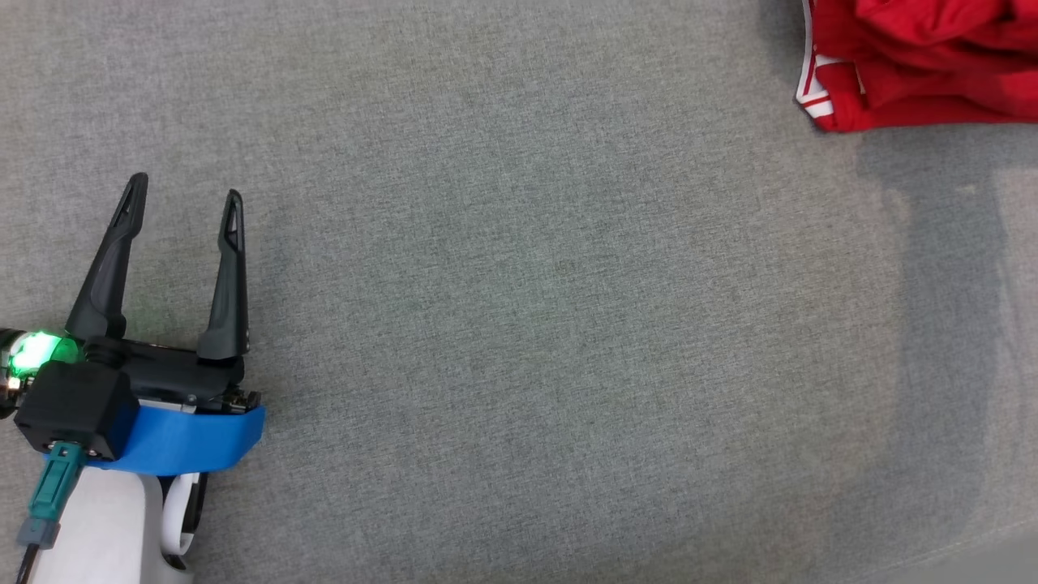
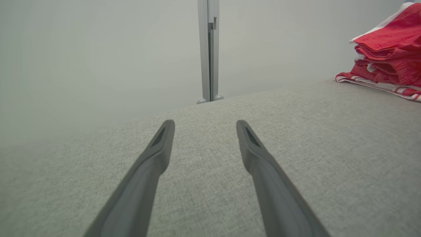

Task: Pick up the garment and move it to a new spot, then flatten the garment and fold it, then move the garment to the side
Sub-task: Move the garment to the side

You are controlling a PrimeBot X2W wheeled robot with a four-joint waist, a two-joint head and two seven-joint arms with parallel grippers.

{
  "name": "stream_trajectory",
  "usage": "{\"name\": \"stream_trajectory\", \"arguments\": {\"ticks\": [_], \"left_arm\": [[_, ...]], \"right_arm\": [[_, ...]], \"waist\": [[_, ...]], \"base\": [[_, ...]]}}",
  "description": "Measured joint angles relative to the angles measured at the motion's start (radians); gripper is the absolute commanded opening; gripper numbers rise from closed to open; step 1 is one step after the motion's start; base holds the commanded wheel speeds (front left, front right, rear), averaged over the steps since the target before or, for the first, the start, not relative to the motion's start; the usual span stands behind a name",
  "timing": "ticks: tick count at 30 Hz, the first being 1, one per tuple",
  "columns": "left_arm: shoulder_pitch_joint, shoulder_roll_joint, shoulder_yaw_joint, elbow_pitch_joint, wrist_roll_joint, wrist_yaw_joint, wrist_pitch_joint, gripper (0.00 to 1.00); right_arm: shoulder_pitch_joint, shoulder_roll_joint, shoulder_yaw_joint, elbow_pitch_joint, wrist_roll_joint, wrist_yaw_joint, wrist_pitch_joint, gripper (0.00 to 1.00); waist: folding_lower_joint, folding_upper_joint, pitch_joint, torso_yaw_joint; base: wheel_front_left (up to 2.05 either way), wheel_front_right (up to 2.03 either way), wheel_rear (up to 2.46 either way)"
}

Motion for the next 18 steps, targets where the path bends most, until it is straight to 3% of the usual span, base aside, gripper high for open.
{"name": "stream_trajectory", "arguments": {"ticks": [6, 14, 17, 18], "left_arm": [[-0.015, 0.009, -0.015, -0.039, -0.004, 0.0, 0.0, 1.0], [-0.029, 0.01, -0.02, -0.055, -0.01, 0.0, 0.0, 1.0], [-0.04, 0.011, -0.018, -0.057, -0.012, 0.0, -0.001, 1.0], [-0.041, 0.011, -0.018, -0.057, -0.012, 0.0, -0.001, 1.0]], "right_arm": [[-0.029, -0.1, 0.069, 0.0, 0.037, 0.0, 0.093, 0.0], [-0.067, -0.116, 0.098, 0.027, 0.015, 0.0, 0.109, 0.0], [-0.093, -0.109, 0.087, 0.049, -0.015, 0.0, 0.081, 0.4], [-0.101, -0.101, 0.074, 0.065, -0.013, 0.0, 0.08, 1.0]], "waist": [[0.0, -0.0001, 0.026, 0.008], [-0.0001, -0.0001, 0.057, 0.025], [0.0, -0.0001, 0.066, 0.03], [0.0, -0.0001, 0.067, 0.031]], "base": [[0.0, 0.0, 0.0], [0.0, 0.0, 0.0], [0.0, 0.0, 0.0], [0.0, 0.0, 0.0]]}}
